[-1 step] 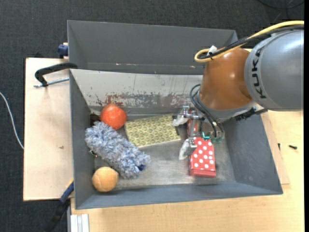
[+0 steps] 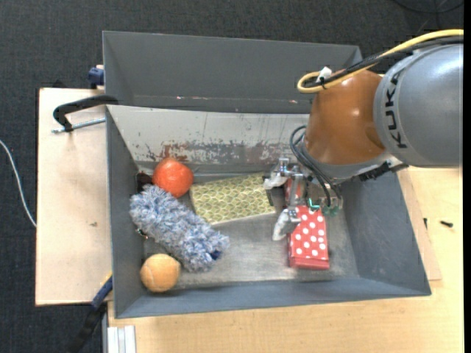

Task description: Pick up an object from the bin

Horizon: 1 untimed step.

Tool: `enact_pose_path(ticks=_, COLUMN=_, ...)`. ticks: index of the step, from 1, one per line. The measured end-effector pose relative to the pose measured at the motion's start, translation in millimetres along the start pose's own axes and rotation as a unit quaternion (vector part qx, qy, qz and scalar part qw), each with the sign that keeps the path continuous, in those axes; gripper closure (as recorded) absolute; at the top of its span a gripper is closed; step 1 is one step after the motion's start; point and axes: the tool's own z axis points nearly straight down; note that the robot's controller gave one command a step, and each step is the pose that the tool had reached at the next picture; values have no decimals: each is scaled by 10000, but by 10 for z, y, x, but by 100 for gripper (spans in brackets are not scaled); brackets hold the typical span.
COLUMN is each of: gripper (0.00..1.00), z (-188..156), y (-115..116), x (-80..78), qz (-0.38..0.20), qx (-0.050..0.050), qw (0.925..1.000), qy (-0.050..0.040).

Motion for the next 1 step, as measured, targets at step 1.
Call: enact_pose_path(ticks=1, gripper=0, z=213, y=276, x=-149, qz=-299, qx=14, qw=9995, qy=-42)
